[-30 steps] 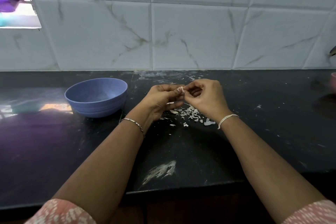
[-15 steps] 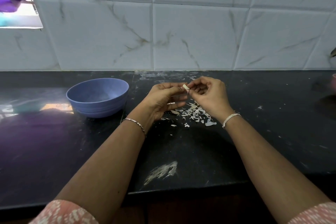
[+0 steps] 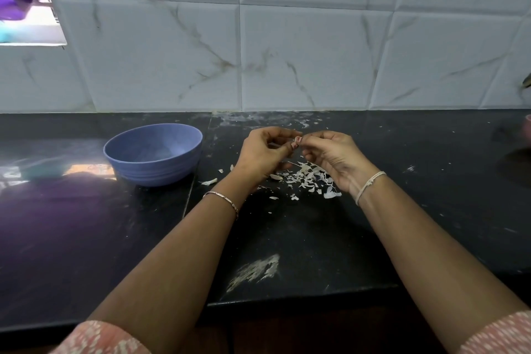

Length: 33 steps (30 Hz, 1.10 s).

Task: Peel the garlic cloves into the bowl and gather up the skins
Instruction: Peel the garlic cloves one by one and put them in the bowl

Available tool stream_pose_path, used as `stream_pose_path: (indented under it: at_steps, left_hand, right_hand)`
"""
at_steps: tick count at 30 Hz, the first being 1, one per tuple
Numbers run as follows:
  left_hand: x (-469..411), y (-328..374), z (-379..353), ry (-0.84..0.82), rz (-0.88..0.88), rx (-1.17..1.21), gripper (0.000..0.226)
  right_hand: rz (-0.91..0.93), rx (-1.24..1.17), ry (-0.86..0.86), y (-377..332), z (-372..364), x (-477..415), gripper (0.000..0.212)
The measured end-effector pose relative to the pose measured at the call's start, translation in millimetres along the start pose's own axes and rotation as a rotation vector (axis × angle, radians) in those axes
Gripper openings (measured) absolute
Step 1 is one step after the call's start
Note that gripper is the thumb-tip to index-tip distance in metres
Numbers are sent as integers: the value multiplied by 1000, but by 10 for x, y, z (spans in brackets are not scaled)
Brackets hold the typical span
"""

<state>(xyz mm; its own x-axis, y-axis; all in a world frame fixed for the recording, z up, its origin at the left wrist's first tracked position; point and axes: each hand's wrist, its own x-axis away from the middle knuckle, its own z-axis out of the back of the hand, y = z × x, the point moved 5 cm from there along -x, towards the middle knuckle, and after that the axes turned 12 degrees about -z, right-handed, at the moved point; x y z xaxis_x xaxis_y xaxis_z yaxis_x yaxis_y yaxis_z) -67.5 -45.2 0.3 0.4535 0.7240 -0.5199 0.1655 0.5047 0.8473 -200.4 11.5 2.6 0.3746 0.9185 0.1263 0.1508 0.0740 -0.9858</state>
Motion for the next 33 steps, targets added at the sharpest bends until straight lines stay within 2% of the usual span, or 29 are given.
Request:
stream_pose_path:
  at_steps: [9,21,33]
  left_hand:
    - [-16,-9,5,21,-8,21,17]
    - [-21,-24,9,24,-3,28,19]
    - [-15,-12,5,30,-13,-25,17]
  right_hand:
    - [-41,-127,-66,7,-20,15,7]
    - [-46,-156,-71,-9,-36,45,8]
    - [35,35,72,-37,2,36,13]
